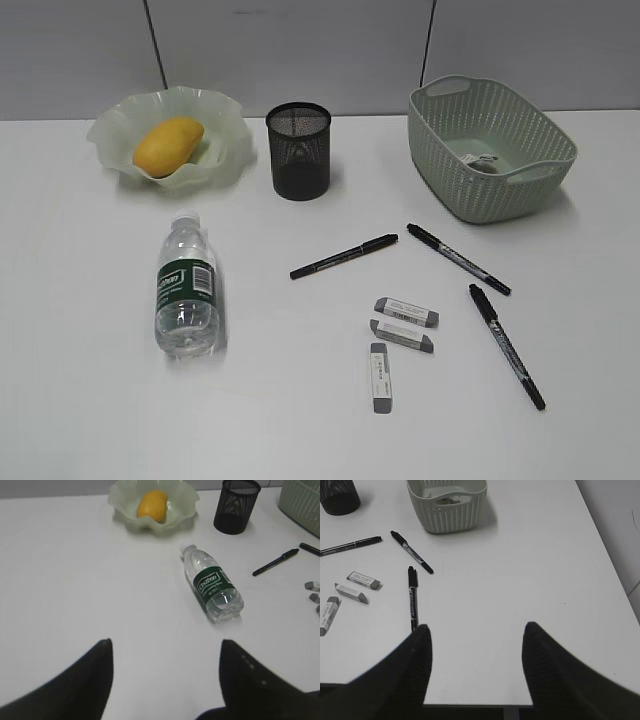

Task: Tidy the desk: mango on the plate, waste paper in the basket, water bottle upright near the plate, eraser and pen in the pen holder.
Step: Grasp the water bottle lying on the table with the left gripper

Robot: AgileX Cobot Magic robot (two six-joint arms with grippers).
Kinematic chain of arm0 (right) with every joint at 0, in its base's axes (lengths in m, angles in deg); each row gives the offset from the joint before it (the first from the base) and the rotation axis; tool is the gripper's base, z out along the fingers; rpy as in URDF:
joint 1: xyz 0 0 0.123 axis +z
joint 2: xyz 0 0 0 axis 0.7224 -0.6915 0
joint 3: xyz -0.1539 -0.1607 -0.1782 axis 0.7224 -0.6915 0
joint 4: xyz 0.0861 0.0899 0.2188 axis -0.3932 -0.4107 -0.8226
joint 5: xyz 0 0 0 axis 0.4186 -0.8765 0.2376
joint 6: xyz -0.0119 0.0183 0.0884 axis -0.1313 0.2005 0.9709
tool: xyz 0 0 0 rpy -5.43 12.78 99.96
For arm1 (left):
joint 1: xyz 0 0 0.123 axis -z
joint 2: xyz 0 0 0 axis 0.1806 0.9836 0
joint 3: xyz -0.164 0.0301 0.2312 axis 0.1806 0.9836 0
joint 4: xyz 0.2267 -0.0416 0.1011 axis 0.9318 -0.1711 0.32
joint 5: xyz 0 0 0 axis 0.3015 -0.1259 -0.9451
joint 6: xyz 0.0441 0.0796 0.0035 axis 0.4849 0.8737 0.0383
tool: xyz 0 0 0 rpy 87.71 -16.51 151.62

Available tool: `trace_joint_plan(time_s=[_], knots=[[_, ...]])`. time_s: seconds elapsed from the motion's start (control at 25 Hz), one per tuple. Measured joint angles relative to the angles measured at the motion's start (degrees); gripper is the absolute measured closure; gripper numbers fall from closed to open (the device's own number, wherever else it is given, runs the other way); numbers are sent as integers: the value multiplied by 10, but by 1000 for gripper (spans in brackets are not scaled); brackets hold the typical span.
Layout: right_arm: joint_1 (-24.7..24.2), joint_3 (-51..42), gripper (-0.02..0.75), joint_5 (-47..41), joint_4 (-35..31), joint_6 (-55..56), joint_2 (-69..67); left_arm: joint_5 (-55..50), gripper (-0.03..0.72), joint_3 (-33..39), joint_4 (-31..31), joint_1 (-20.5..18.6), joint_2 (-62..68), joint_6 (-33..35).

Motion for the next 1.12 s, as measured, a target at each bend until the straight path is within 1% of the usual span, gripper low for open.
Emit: trace_joint_plan(time_s=[0.08, 0.16, 0.28, 0.4, 0.52, 0.56, 0.68, 0.76, 0.84, 0.92, 1.04, 1.12], knots=[[0, 0, 281, 0, 0, 0, 0, 6, 118, -1, -6, 0, 51, -29], [0, 0, 281, 0, 0, 0, 0, 10, 81, -11, -8, 0, 120, -53], [0, 0, 281, 0, 0, 0, 0, 15, 73, -38, -8, 0, 231, -95], [0, 0, 281, 1, 0, 0, 0, 20, 78, -81, -7, 1, 347, -140], [0, 0, 281, 1, 0, 0, 0, 24, 90, -127, 14, 21, 471, -176], [0, 0, 281, 1, 0, 0, 0, 27, 92, -143, 27, 35, 500, -192], [0, 0, 281, 1, 0, 0, 0, 33, 95, -191, 85, 111, 587, -252], [0, 0, 281, 1, 0, 0, 0, 49, 96, -224, 113, 170, 644, -297], [0, 0, 281, 1, 0, 0, 0, 69, 96, -255, 121, 218, 699, -343], [0, 0, 281, 1, 0, 0, 0, 77, 96, -289, 123, 261, 761, -372], [0, 0, 281, 1, 0, 0, 0, 90, 96, -338, 126, 303, 847, -391], [0, 0, 281, 1, 0, 0, 0, 110, 96, -356, 131, 314, 897, -411]])
